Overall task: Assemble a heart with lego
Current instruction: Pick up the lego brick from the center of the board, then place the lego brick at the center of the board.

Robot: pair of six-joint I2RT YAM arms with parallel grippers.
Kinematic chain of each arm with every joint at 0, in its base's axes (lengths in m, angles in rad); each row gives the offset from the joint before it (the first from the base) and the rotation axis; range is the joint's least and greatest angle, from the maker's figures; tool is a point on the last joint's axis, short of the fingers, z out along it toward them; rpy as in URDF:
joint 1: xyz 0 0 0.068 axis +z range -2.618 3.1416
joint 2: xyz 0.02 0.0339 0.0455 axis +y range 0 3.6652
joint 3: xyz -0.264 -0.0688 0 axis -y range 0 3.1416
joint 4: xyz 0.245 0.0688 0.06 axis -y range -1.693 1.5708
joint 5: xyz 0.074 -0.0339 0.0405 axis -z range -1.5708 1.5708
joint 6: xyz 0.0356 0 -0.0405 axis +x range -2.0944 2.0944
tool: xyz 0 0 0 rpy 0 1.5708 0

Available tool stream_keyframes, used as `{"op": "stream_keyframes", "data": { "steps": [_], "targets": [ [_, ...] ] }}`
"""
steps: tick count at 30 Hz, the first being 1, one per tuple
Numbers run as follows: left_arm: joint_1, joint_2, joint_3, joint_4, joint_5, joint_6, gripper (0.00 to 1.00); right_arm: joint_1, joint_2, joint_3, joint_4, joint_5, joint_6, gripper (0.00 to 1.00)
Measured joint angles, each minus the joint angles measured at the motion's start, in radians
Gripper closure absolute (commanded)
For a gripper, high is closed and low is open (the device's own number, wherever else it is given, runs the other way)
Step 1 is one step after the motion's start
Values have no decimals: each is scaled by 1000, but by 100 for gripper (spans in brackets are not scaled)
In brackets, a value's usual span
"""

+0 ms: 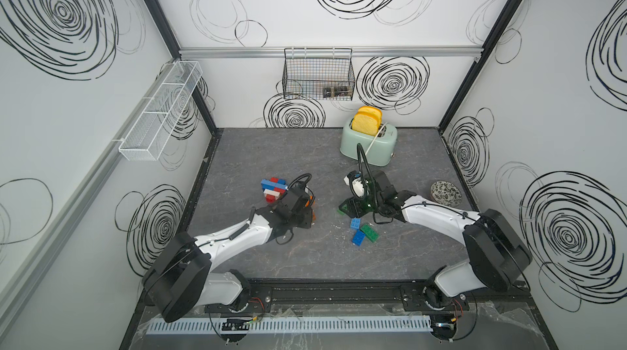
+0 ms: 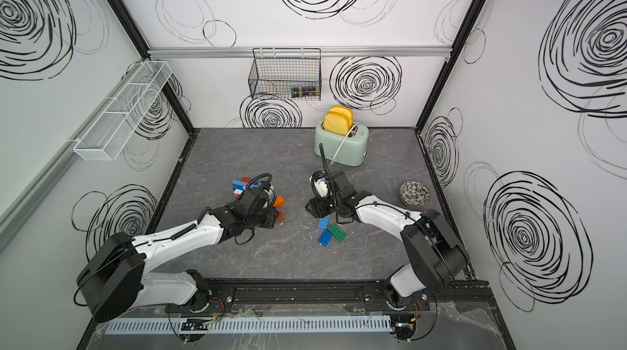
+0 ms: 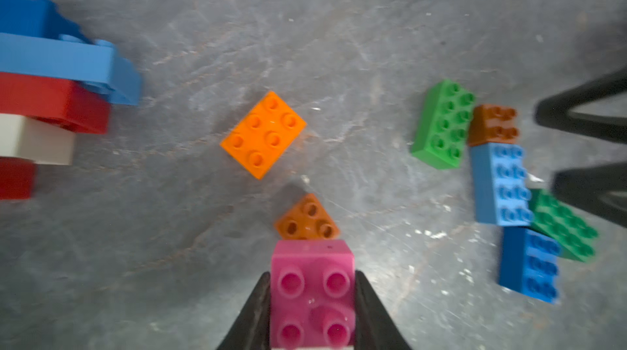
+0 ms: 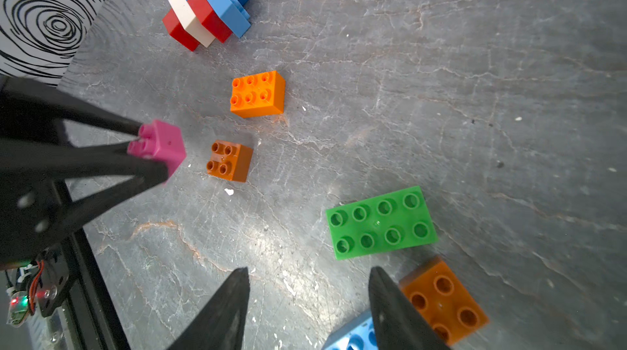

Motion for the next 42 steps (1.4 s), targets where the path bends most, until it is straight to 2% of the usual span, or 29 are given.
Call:
{"op": "stream_keyframes", "data": {
  "steps": [5, 9, 19, 21, 25, 29, 35, 42],
  "targets": [
    [-147, 2, -43, 42, -6, -105, 63, 0, -11, 0, -15, 27, 1, 40],
    [-241, 61, -47, 74, -37, -185, 63, 0, -27, 0, -30, 52, 5, 40],
    [-339, 223, -24, 143, -102, -306, 63, -3, -87, -23, -52, 89, 15, 40],
    [-347, 249, -1, 151, -112, -317, 61, -5, -90, -27, -52, 91, 15, 40],
    [-352, 282, 33, 158, -121, -341, 44, -5, -90, -31, -57, 93, 15, 40],
    [-352, 284, 38, 167, -116, -354, 35, -6, -90, -31, -67, 101, 15, 40],
    [-328, 238, 29, 145, -93, -356, 32, -3, -90, -31, -71, 104, 26, 40],
    [-254, 24, -58, 161, -64, -355, 31, 45, -81, -31, -61, 87, 87, 39]
  ]
}}
